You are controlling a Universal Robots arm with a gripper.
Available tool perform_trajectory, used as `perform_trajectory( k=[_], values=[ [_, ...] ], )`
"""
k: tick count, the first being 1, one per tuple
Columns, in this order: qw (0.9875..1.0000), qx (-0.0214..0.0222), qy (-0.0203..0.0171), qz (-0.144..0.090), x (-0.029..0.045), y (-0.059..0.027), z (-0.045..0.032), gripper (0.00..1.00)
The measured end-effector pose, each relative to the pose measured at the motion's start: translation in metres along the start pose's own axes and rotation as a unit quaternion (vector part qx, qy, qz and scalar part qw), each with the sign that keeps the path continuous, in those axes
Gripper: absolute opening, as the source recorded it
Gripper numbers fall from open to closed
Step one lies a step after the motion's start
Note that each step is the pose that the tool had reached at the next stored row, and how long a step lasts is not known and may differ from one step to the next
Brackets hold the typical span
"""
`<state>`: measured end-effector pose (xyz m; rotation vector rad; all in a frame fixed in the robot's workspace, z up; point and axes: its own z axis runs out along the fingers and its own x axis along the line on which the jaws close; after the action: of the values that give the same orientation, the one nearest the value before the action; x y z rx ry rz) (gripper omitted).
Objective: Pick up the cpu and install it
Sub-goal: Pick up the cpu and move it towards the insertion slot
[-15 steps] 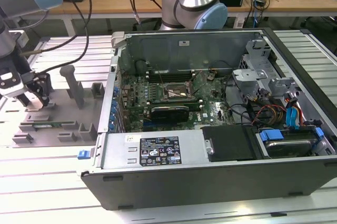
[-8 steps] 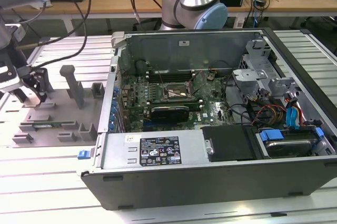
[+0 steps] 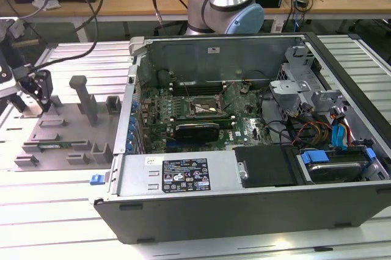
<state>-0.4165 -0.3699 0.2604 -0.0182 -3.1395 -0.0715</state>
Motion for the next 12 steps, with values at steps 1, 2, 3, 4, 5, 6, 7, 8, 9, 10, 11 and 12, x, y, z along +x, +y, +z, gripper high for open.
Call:
perform_trajectory(
  k=[1, 2, 3, 4, 5, 6, 7, 8, 9, 10, 11, 12],
  values=[
    [1.0, 0.0, 0.0, 0.0, 0.0, 0.0003, -0.0036, 0.55],
    [1.0, 0.0, 0.0, 0.0, 0.0, 0.0005, -0.0063, 0.55],
    [1.0, 0.0, 0.0, 0.0, 0.0, 0.0006, -0.0091, 0.55],
    [1.0, 0.0, 0.0, 0.0, 0.0001, 0.001, -0.0151, 0.55],
    [1.0, 0.0, 0.0, 0.0, 0.0001, 0.0012, -0.0189, 0.55],
    [1.0, 0.0, 0.0, 0.0, 0.0, 0.0013, -0.0216, 0.55],
    [1.0, 0.0, 0.0, 0.0, 0.0001, 0.0015, -0.0249, 0.55],
    [1.0, 0.0, 0.0, 0.0, 0.0001, 0.0016, -0.0277, 0.55],
    [1.0, 0.0, 0.0, 0.0, 0.0001, 0.0018, -0.0317, 0.55],
    [1.0, 0.0, 0.0, 0.0, 0.0001, 0.0022, -0.0348, 0.55],
    [1.0, 0.0, 0.0, 0.0, 0.0001, 0.0026, -0.0387, 0.55],
    [1.0, 0.0, 0.0, 0.0, 0.0001, 0.0029, -0.042, 0.55]
  ],
)
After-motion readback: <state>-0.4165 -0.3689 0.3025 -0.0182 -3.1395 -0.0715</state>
